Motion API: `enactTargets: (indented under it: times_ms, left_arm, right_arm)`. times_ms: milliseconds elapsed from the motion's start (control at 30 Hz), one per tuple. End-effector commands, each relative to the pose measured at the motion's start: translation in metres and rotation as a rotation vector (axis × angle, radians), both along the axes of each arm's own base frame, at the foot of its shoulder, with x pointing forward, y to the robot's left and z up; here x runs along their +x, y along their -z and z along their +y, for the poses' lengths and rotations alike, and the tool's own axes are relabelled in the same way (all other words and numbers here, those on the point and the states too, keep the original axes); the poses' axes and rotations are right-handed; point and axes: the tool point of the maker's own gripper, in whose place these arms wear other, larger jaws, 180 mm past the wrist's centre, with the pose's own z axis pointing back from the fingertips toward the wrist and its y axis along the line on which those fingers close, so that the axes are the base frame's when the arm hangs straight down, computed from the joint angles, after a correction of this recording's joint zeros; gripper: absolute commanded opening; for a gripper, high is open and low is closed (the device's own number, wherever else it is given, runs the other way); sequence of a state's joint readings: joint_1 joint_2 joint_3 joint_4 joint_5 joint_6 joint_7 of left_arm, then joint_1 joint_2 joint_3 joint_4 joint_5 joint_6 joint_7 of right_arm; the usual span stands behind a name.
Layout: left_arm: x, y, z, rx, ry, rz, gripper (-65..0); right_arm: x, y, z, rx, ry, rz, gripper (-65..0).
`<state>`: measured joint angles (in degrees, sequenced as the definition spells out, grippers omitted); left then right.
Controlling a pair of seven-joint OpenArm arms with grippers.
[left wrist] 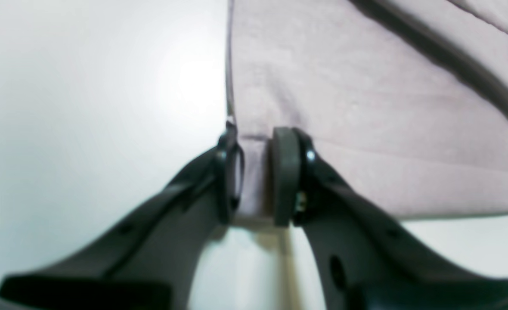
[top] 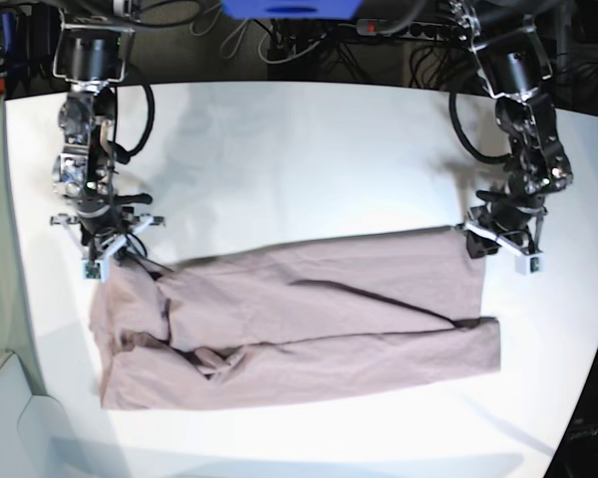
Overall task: Layout the t-shirt on the table in an organized manner, then fold the t-shirt properly
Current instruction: 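Release the folded edge and raise both grippers off the shirt, then grasp the folded shirt's corners with both grippers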
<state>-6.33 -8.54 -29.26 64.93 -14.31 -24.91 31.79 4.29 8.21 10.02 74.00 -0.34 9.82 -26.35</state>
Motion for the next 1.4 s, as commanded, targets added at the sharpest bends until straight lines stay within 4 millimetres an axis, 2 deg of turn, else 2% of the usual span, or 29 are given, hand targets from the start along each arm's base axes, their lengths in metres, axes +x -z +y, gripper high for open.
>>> enactTargets:
  times_ms: [0, 100, 200, 267, 400, 533, 600, 700, 733, 800, 867, 1000, 1100, 1300, 1367]
  left_arm:
    - [0.001, -0.006, 0.005, 0.032, 0.013, 0.008, -51.4]
    - [0.008, -0.032, 0.01, 0.075, 0.023, -0.04, -51.4]
    - [0.014, -0.068, 0.015, 0.139, 0.044, -0.078, -51.4]
    - [0.02, -0.105, 0.022, 0.181, 0.032, -0.151, -51.4]
    - [0.047, -0.208, 0.022, 0.216, 0.047, -0.381, -51.4]
    - [0.063, -0.275, 0.023, 0.25, 0.066, -0.496, -51.4]
    - [0.071, -0.291, 0.024, 0.259, 0.06, -0.524, -51.4]
    - [0.073, -0.285, 0.028, 0.248, 0.052, -0.502, -51.4]
    - [0.072, -0.273, 0.029, 0.241, 0.051, -0.471, -51.4]
    - [0.065, -0.235, 0.029, 0.207, 0.057, -0.384, -51.2]
    - [0.052, -0.186, 0.027, 0.164, 0.067, -0.268, -51.2]
    - [0.028, -0.104, 0.006, 0.041, 0.08, -0.082, -49.2]
    - [0.009, -0.07, -0.025, -0.003, 0.168, -0.011, -36.7]
    - [-0.027, -0.038, -0.087, -0.037, 0.398, 0.037, -1.5]
    - [-0.038, -0.029, -0.103, -0.06, 0.427, 0.056, 0.0]
  right_arm:
    - [0.013, -0.027, -0.005, -0.023, -0.005, -0.086, -65.0]
    - [0.012, -0.066, -0.002, -0.061, -0.029, -0.188, -65.0]
    - [0.014, -0.126, 0.002, -0.118, -0.062, -0.336, -65.0]
    - [0.015, -0.167, 0.009, -0.145, -0.08, -0.437, -65.0]
    - [0.02, -0.242, 0.017, -0.197, -0.105, -0.631, -65.0]
    - [0.032, -0.286, 0.013, -0.226, -0.095, -0.738, -65.0]
    - [0.037, -0.297, 0.002, -0.242, -0.068, -0.754, -65.0]
    - [0.039, -0.299, -0.004, -0.242, -0.045, -0.724, -65.0]
    - [0.039, -0.297, -0.005, -0.242, -0.043, -0.71, -65.0]
    - [0.039, -0.29, -0.005, -0.235, -0.039, -0.689, -65.0]
    - [0.035, -0.275, -0.004, -0.223, -0.043, -0.658, -65.0]
    - [0.031, -0.257, 0.003, -0.19, -0.042, -0.618, -65.0]
    - [0.032, -0.249, 0.005, -0.176, -0.041, -0.602, -65.0]
    - [0.032, -0.246, 0.005, -0.174, -0.042, -0.594, -65.0]
    - [0.032, -0.246, 0.005, -0.174, -0.041, -0.59, -65.0]
